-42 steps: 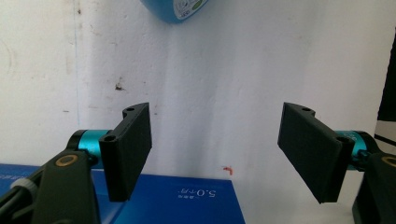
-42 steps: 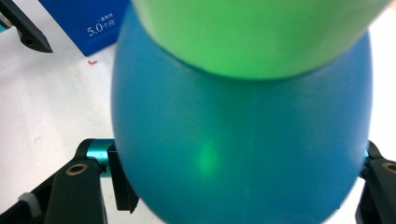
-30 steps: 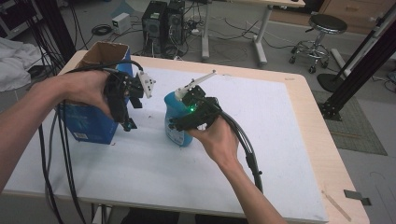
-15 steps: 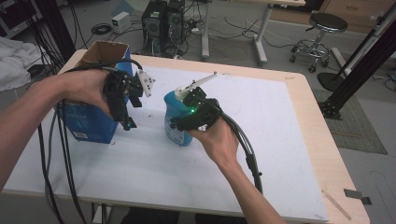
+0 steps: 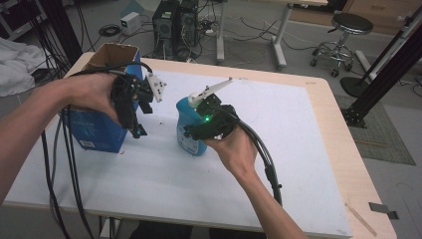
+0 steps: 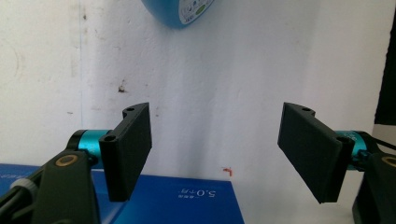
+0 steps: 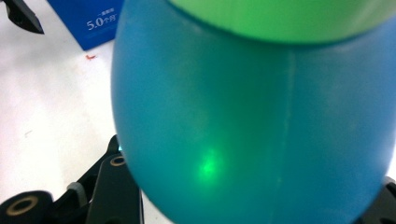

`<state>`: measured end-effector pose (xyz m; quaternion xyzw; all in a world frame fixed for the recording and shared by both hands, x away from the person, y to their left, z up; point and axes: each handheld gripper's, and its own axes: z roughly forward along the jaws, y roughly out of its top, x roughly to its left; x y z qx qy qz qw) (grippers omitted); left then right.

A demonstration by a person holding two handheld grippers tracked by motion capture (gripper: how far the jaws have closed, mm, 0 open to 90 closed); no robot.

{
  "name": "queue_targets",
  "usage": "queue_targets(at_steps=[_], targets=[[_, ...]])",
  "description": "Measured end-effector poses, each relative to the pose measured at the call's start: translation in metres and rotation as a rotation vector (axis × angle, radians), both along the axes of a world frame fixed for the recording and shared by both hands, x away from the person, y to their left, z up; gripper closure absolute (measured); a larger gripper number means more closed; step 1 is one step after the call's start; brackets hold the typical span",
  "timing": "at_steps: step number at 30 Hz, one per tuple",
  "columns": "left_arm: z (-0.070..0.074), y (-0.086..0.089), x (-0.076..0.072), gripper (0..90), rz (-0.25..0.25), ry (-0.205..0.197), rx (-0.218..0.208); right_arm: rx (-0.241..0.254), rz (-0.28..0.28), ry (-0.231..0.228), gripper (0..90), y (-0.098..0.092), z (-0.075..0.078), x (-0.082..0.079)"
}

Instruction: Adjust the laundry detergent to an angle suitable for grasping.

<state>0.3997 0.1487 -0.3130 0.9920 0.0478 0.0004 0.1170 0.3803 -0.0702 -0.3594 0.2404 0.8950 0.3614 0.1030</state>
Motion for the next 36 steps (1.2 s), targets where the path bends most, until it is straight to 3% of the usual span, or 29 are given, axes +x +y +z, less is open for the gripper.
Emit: queue_targets(at_steps=[4, 10, 19, 22, 25, 29, 36], targets=[[0.003, 0.000, -0.002, 26.1, 0.001, -0.001, -0.010, -0.003, 0.026, 0.004, 46.7, -0.004, 0.001, 0.001], [0.009, -0.004, -0.003, 26.1, -0.009, -0.009, -0.010, -0.032, 0.087, -0.028, 46.6, -0.012, 0.003, -0.002], [0.010, -0.011, -0.002, 26.2, -0.016, 0.003, -0.026, -0.017, 0.277, -0.037, 46.7, -0.038, 0.005, 0.005], [0.011, -0.011, -0.002, 26.2, -0.017, 0.006, -0.022, 0.020, 0.330, -0.003, 46.6, -0.049, 0.005, 0.010], [0.010, -0.011, -0.002, 26.1, -0.017, 0.005, -0.025, 0.024, 0.360, 0.014, 46.6, -0.054, 0.005, 0.011], [0.010, -0.012, -0.001, 26.1, -0.022, 0.007, -0.022, -0.013, 0.405, 0.001, 46.6, -0.059, 0.006, 0.010], [0.009, -0.017, -0.001, 26.2, -0.025, 0.012, -0.032, -0.014, 0.441, -0.002, 46.5, -0.064, 0.006, 0.015]])
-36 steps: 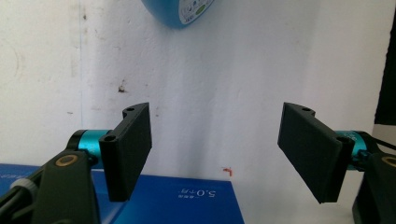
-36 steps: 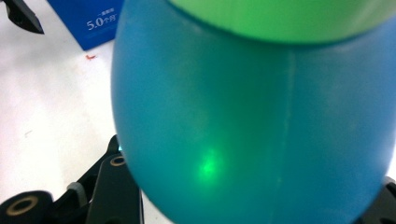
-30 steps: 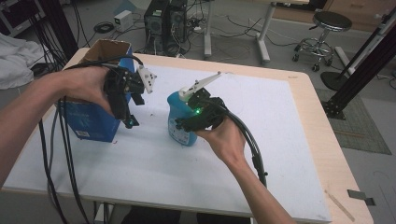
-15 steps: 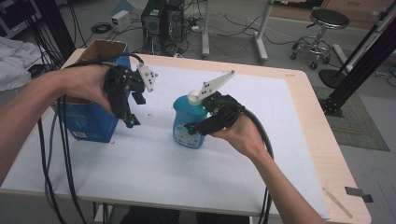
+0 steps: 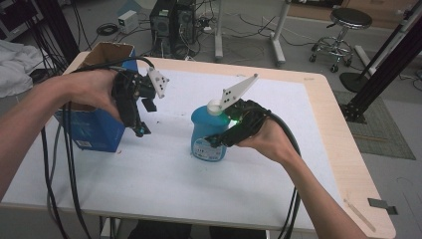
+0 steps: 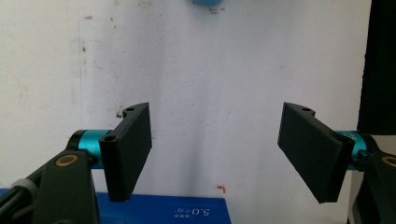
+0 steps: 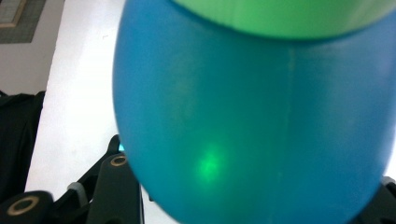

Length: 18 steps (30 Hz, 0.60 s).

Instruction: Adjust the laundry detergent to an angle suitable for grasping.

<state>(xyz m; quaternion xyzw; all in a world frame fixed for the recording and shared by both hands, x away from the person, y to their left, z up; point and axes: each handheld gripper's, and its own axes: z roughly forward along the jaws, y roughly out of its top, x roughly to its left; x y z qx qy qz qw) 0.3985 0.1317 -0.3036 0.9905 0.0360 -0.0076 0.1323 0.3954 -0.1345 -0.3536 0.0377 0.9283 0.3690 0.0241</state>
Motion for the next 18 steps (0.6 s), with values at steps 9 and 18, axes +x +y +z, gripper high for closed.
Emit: queue_targets(at_steps=[9, 18], targets=[[0.000, 0.000, 0.000, 26.2, 0.001, 0.000, 0.001, 0.006, 0.024, 0.003, 46.4, -0.008, -0.004, 0.009], [0.000, -0.001, 0.000, 26.1, 0.002, 0.001, 0.002, 0.021, 0.051, 0.003, 46.1, -0.010, -0.006, 0.012]])
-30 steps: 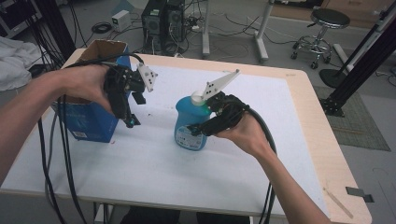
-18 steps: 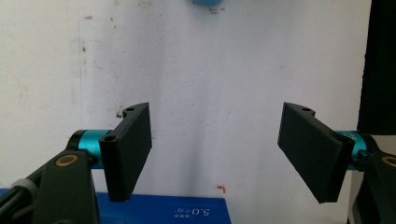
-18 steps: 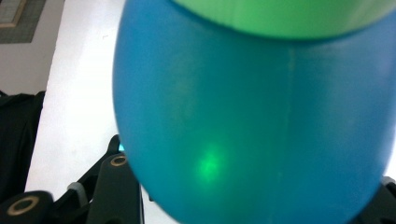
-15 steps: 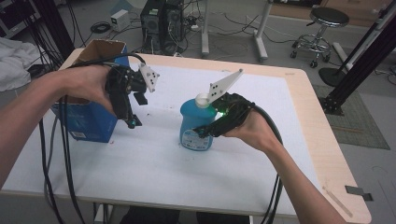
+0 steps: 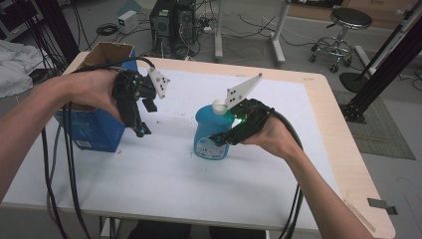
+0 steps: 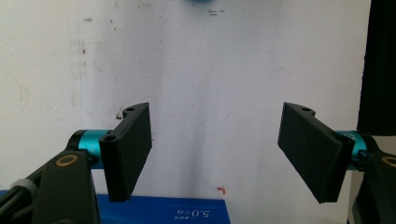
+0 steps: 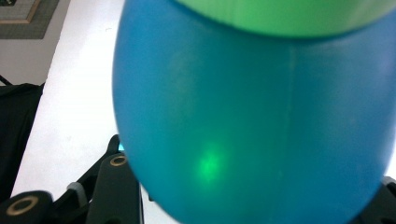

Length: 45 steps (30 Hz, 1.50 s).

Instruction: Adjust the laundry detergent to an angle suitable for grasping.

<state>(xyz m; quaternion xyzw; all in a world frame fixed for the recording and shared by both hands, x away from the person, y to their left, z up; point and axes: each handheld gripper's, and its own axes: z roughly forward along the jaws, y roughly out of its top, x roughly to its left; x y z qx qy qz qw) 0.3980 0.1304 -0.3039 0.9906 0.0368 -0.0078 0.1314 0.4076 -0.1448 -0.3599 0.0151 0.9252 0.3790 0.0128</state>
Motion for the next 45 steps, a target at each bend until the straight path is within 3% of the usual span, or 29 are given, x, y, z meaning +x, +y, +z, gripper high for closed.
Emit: queue_targets(at_steps=[9, 13, 23, 31, 45], targets=[[0.000, -0.002, -0.001, 26.2, -0.007, -0.002, 0.002, -0.004, -0.028, -0.001, 40.1, 0.003, 0.003, -0.003], [0.001, -0.001, -0.001, 26.2, -0.006, -0.002, 0.001, -0.033, -0.035, 0.000, 37.9, 0.006, 0.001, -0.004], [0.002, 0.000, -0.003, 26.1, -0.006, -0.003, 0.000, -0.017, -0.039, 0.001, 32.6, 0.003, 0.006, -0.006], [0.002, -0.001, -0.002, 26.2, -0.005, 0.000, -0.001, -0.019, -0.056, -0.005, 31.6, -0.002, 0.010, -0.008], [0.001, -0.003, -0.001, 26.2, -0.010, 0.003, 0.004, -0.071, -0.100, -0.024, 26.5, -0.019, 0.025, -0.010]])
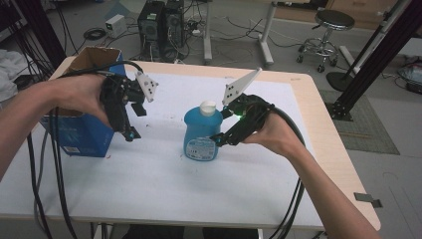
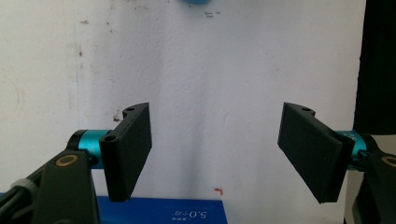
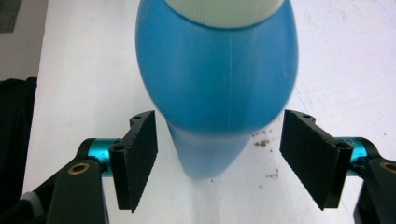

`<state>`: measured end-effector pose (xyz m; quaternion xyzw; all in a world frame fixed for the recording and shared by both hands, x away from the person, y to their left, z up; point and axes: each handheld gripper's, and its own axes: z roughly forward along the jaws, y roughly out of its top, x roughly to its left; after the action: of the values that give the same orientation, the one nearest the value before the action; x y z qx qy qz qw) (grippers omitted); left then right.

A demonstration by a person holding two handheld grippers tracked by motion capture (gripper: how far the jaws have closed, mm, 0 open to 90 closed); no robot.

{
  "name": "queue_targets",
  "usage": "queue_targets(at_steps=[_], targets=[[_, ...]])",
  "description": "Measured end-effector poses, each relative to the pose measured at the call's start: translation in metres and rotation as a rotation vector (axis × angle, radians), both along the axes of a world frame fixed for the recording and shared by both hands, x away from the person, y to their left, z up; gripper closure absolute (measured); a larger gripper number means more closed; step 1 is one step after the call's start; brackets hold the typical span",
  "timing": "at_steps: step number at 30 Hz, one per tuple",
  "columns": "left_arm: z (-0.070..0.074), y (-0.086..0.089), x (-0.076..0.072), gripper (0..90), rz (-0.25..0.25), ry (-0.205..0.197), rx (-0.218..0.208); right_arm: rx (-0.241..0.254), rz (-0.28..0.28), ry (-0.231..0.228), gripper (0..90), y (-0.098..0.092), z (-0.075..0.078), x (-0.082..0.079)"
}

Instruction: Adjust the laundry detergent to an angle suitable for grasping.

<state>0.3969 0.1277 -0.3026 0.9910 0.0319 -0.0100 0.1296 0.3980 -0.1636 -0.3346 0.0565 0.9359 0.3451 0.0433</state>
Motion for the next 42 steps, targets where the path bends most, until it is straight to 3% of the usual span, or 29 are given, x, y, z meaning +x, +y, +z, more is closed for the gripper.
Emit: queue_targets(at_steps=[11, 15, 18, 21, 23, 28, 35, 42], targets=[[-0.001, 0.001, 0.002, 26.2, 0.008, 0.008, 0.009, -0.088, -0.046, -0.042, 22.5, -0.022, 0.029, -0.001], [-0.001, 0.001, 0.003, 26.1, 0.007, 0.009, 0.014, -0.156, -0.086, -0.075, 21.7, -0.034, 0.048, 0.003], [-0.002, 0.001, 0.003, 26.2, 0.006, 0.011, 0.012, -0.202, -0.107, -0.080, 21.7, -0.043, 0.064, 0.006], [-0.001, 0.000, 0.004, 26.1, 0.001, 0.010, 0.013, -0.256, -0.122, -0.123, 21.6, -0.051, 0.082, 0.010], [-0.002, 0.001, 0.004, 26.2, 0.003, 0.007, 0.013, -0.317, -0.159, -0.164, 12.8, -0.059, 0.099, 0.015], [-0.002, 0.001, 0.005, 26.1, 0.005, 0.012, 0.015, -0.387, -0.185, -0.188, 12.8, -0.076, 0.133, 0.027], [-0.003, -0.002, 0.007, 26.1, 0.002, 0.012, 0.020, -0.462, -0.196, -0.236, 12.7, -0.092, 0.179, 0.037], [-0.003, -0.003, 0.006, 26.2, -0.003, 0.008, 0.023, -0.518, -0.201, -0.252, 12.8, -0.099, 0.207, 0.039]])
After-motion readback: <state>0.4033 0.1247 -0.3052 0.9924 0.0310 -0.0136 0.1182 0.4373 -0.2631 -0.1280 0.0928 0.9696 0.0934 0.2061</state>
